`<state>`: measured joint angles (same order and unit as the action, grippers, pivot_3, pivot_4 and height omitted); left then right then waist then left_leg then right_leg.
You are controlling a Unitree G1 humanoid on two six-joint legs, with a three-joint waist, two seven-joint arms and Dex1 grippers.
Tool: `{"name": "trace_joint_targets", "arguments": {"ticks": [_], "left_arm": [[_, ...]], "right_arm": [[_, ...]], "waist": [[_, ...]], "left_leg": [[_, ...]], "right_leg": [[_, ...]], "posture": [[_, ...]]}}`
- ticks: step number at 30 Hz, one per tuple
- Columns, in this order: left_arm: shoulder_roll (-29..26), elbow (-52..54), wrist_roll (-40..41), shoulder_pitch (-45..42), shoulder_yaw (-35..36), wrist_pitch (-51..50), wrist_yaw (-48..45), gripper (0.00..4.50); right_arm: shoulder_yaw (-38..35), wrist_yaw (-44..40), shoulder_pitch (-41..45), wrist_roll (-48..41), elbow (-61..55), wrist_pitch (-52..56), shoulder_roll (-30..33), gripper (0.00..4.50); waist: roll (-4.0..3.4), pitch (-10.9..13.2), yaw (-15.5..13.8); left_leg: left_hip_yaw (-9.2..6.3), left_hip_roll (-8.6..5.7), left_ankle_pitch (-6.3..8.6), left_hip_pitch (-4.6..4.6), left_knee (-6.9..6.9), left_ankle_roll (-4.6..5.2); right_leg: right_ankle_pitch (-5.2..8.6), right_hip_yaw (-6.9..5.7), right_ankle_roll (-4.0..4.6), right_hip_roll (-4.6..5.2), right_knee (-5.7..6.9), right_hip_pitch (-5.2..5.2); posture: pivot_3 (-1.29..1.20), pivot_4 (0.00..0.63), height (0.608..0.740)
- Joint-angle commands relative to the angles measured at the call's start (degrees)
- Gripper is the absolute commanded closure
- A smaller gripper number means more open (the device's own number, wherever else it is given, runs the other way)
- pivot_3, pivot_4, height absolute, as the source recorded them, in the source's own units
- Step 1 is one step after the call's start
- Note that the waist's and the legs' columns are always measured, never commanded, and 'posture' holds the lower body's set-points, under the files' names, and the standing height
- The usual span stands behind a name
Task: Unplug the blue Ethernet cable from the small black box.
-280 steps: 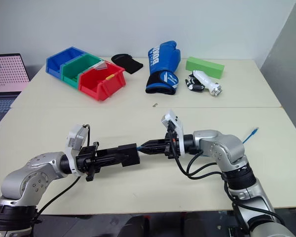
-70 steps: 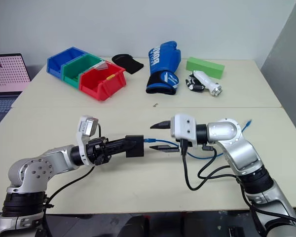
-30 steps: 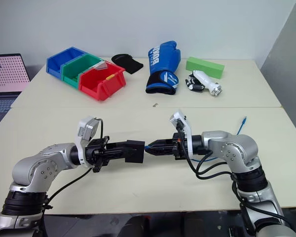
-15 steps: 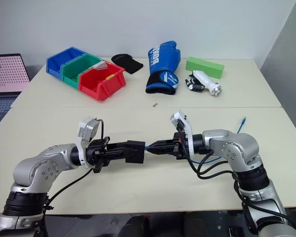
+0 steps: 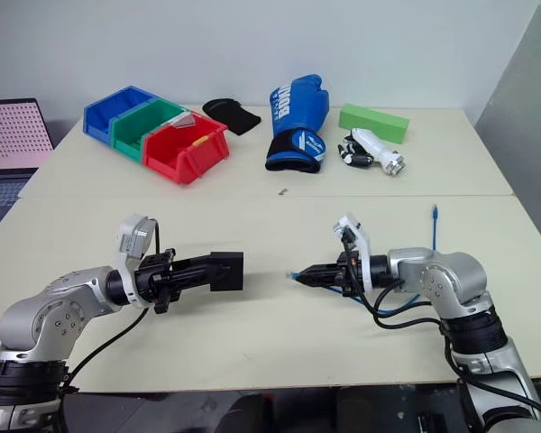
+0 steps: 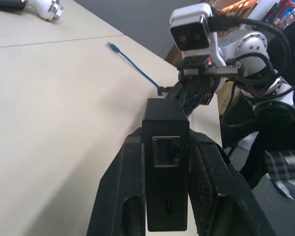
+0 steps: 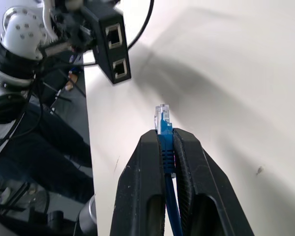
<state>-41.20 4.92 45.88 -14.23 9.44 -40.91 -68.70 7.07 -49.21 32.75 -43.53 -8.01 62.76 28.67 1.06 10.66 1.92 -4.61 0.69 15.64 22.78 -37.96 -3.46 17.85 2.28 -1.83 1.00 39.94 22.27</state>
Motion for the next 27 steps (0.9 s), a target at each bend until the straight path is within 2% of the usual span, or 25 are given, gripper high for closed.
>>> {"name": "trace_joint_targets", "arguments": {"ticks": [1, 6, 9, 10, 12, 17, 19, 24, 27], "left_arm": [[-0.4, 1.1, -0.8, -0.2, 2.1, 1.7, 1.8, 3.73], [0.6, 0.7, -3.1, -0.4, 1.6, 3.7, 5.4, 3.73], [1.6, 0.7, -4.8, -0.6, 1.1, 5.4, 7.4, 3.73], [2.1, 0.6, -5.6, -0.7, 1.2, 6.3, 8.3, 3.73], [3.3, 0.1, -6.2, -1.3, 1.8, 7.1, 10.5, 3.73], [7.2, -5.0, -12.3, -3.9, 3.9, 15.7, 18.9, 3.73], [9.5, -8.3, -17.1, -5.5, 5.0, 22.2, 25.3, 3.73], [13.3, -20.4, -29.8, -8.8, 8.2, 43.0, 42.0, 3.73], [15.3, -25.8, -32.4, -8.9, 8.9, 51.4, 45.8, 3.73]], "right_arm": [[-1.5, 5.2, 3.7, 9.8, 6.8, -13.7, -1.7, 4.48], [0.6, 17.6, 8.7, 28.3, 27.1, -36.6, -3.4, 4.48], [1.3, 20.2, 10.0, 34.1, 35.9, -44.4, -3.7, 4.48], [1.0, 19.8, 10.1, 34.5, 36.9, -45.2, -4.1, 3.77], [0.5, 18.4, 9.9, 34.9, 37.5, -46.3, -4.5, 3.33], [-1.4, 14.2, 8.6, 33.1, 32.0, -44.0, -3.8, 2.2], [-1.6, 10.8, 8.1, 31.8, 27.5, -43.2, -2.6, 1.77], [-0.9, -2.4, 5.9, 18.6, 5.9, -31.8, -0.4, 0.56], [0.8, -2.6, 6.5, 17.2, -0.2, -28.6, -1.5, 0.56]], "waist": [[0.0, 0.0, 0.0], [0.01, 0.0, 0.1], [0.01, 0.0, -0.1], [0.01, 0.0, -0.1], [0.0, 0.0, 0.0], [0.0, 0.0, 0.2], [0.0, 0.0, 0.2], [-0.04, 0.0, 0.0], [0.0, 0.0, 0.0]], "left_leg": [[0.01, 0.0, 0.0, 0.0, -0.01, 0.0], [0.1, -0.02, 0.0, -0.02, 0.02, 0.0], [0.2, -0.04, -0.01, 0.04, 0.01, -0.01], [0.2, -0.04, -0.01, 0.07, 0.01, -0.01], [0.22, -0.03, -0.01, 0.08, 0.02, -0.02], [0.19, 0.0, -0.01, 0.04, 0.0, -0.01], [0.14, 0.0, -0.01, 0.02, 0.01, -0.01], [0.08, 0.01, 0.0, 0.05, 0.01, -0.01], [0.05, 0.02, 0.0, 0.04, 0.0, 0.0]], "right_leg": [[0.0, 0.0, 0.0, 0.0, 0.0, 0.0], [-0.01, 0.01, -0.01, 0.0, 0.01, 0.01], [-0.01, 0.0, -0.01, 0.03, -0.01, 0.04], [-0.01, 0.0, -0.01, 0.05, -0.05, 0.05], [-0.01, 0.07, -0.01, 0.06, -0.06, 0.07], [-0.01, 0.06, -0.01, 0.06, 0.01, 0.06], [-0.01, 0.06, 0.0, 0.06, 0.03, 0.07], [-0.01, 0.05, -0.01, 0.09, -0.01, 0.06], [-0.01, 0.03, -0.01, 0.18, -0.03, 0.06]], "posture": [[0.0, 0.15, 0.74], [0.0, 0.15, 0.74], [0.0, 0.15, 0.74], [0.0, 0.15, 0.74], [0.0, 0.15, 0.74], [0.0, 0.15, 0.74], [0.0, 0.15, 0.74], [0.0, 0.15, 0.74], [0.0, 0.15, 0.74]]}}
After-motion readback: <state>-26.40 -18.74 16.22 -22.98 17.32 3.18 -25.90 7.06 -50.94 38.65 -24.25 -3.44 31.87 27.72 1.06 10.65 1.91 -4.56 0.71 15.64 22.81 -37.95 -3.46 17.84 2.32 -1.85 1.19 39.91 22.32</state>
